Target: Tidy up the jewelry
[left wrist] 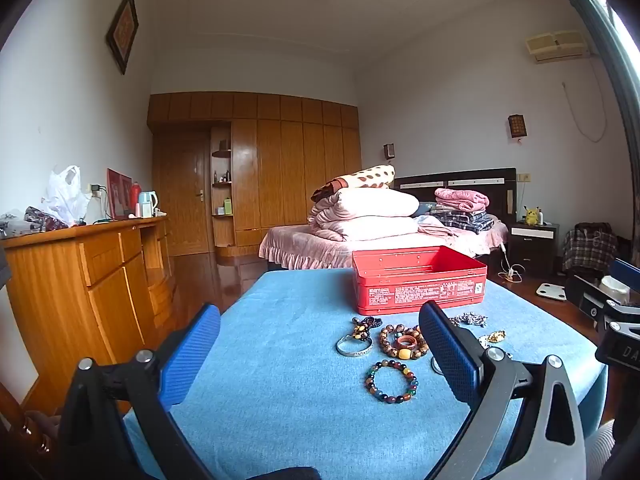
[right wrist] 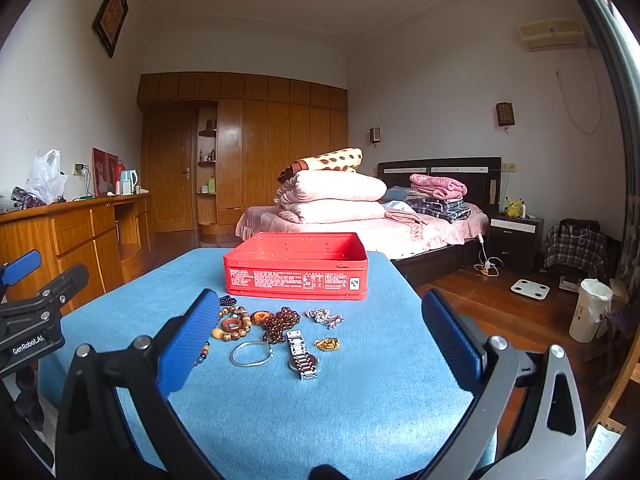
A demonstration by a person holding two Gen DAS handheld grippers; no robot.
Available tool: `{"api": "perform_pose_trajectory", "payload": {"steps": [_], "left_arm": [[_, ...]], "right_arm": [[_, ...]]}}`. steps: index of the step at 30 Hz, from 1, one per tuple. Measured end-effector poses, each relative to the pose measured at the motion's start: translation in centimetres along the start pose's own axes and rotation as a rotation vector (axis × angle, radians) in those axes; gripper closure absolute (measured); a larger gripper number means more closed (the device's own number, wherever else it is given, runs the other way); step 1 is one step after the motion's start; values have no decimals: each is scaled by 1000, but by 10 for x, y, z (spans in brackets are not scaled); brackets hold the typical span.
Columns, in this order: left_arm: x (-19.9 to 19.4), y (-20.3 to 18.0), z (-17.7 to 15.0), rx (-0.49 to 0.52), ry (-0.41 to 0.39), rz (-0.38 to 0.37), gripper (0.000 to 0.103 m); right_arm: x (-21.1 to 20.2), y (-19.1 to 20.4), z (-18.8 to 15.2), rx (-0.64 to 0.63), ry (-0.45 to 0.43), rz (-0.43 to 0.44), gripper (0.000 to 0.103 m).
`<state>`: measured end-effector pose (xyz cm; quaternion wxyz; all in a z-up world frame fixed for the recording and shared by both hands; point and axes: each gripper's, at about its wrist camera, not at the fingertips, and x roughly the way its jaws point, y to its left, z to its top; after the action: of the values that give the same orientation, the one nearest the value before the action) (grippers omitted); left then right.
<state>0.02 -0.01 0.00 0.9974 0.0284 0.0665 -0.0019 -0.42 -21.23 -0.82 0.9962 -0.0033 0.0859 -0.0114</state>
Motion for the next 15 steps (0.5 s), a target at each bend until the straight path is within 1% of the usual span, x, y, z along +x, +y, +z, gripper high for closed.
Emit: {"api": "perform_pose_trajectory", "payload": {"steps": [15], "left_arm": [[0, 0, 0, -1, 0, 0, 6]], "right_arm": [[0, 0, 0, 0, 0, 0, 5]]}}
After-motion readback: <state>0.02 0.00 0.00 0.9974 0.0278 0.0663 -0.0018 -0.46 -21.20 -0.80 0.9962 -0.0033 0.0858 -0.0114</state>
